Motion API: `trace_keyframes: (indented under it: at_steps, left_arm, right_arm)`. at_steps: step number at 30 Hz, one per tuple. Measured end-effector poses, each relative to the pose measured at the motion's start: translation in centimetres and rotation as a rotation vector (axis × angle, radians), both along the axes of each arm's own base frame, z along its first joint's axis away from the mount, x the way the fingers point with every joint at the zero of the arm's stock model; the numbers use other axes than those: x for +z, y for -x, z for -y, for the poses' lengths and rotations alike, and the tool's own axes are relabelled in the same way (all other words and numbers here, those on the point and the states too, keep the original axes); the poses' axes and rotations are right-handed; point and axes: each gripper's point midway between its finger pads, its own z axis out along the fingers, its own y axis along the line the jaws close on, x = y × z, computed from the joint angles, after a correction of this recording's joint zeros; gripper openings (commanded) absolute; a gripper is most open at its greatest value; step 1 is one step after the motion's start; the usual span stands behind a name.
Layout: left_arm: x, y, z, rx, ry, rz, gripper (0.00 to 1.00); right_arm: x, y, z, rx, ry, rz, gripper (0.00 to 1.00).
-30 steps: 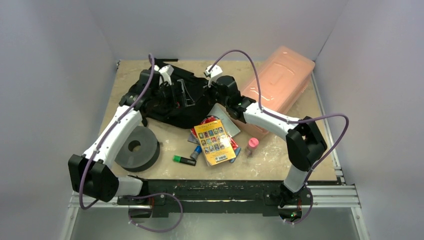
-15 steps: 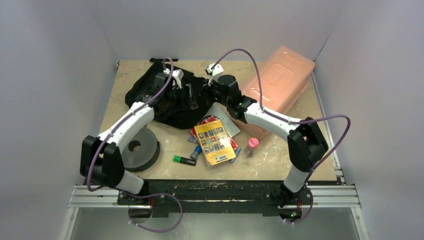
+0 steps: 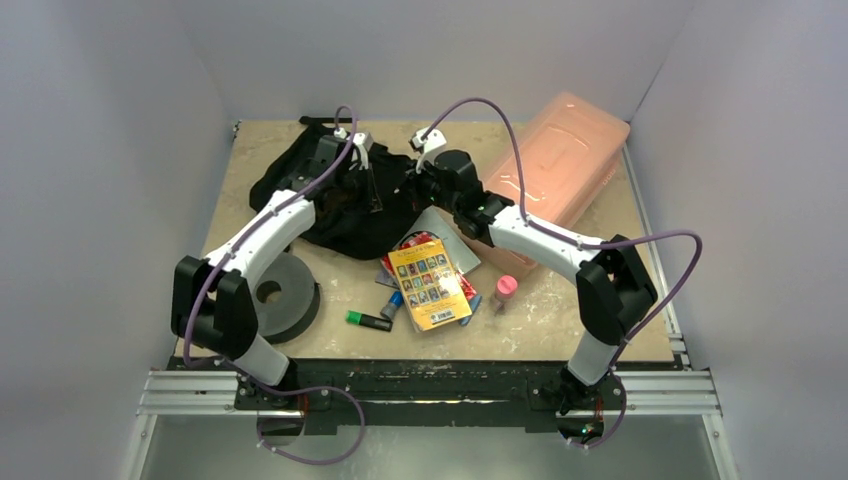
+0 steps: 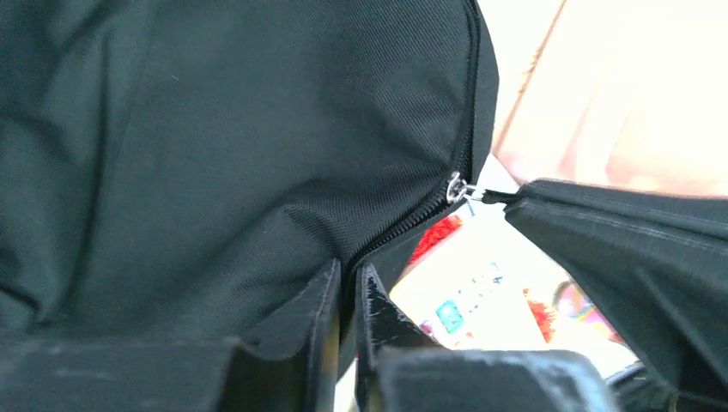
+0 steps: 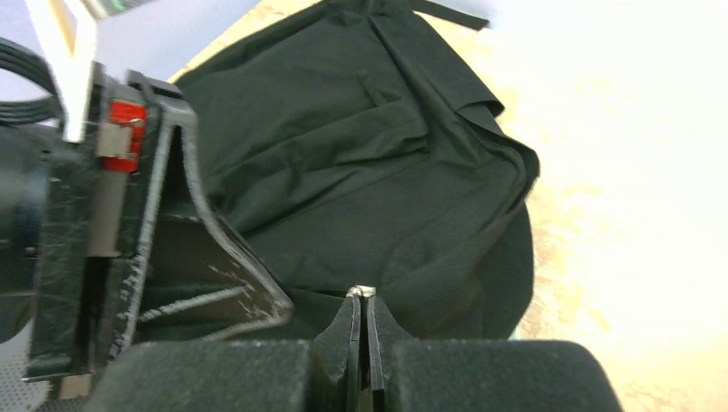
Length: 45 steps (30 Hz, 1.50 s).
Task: Pack the student bag
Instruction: Unzip the student bag at the center of the board.
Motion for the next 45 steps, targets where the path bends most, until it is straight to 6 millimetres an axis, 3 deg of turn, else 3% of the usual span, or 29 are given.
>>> trace_keyframes:
  at_steps: [4, 8, 14, 18, 22, 26, 32, 38, 41, 45]
  left_arm:
    - [0.7, 0.4, -1.3, 0.014, -0.070, 0.027, 0.00]
    - [2.9, 1.2, -2.7, 0.033, -0.124, 0.110, 0.00]
    - [6.3, 2.8, -5.3, 0.073, -0.181, 0.274, 0.00]
    - [8.2, 3.6, -7.5, 0.124, -0.238, 0.375, 0.00]
    - [8.7, 4.4, -9.2, 0.158, -0.295, 0.427, 0.00]
    - [8.4, 4.7, -9.7, 0.154, -0.319, 0.443, 0.00]
    - [9.2, 5.5, -10.1, 0.154, -0.308, 0.516, 0.00]
    - [10.7, 5.9, -10.5, 0.174, -0.286, 0.584, 0.00]
    - [10.5, 5.8, -10.6, 0.180, -0.286, 0.587, 0.00]
    - [9.5, 5.6, -10.5, 0.178, -0.289, 0.573, 0.00]
  right_arm:
    - [-0.4, -0.4, 0.7, -0.044, 0.036, 0.011, 0.00]
    - [-0.1, -0.5, 0.7, -0.070, 0.066, 0.044, 0.00]
    - [2.7, -1.8, 0.5, -0.105, 0.068, 0.120, 0.00]
    - [3.5, -3.0, 0.8, -0.145, 0.089, 0.157, 0.00]
    - [2.4, -4.7, 1.8, -0.196, 0.140, 0.165, 0.00]
    - [1.2, -6.1, 1.8, -0.218, 0.179, 0.158, 0.00]
    - [-0.1, -9.5, 0.5, -0.233, 0.196, 0.166, 0.00]
    - [-2.1, -14.1, -1.1, -0.274, 0.220, 0.188, 0.00]
    - [-3.3, -15.9, -1.7, -0.284, 0.233, 0.193, 0.00]
    - [-3.4, -17.4, -2.5, -0.291, 0.235, 0.214, 0.00]
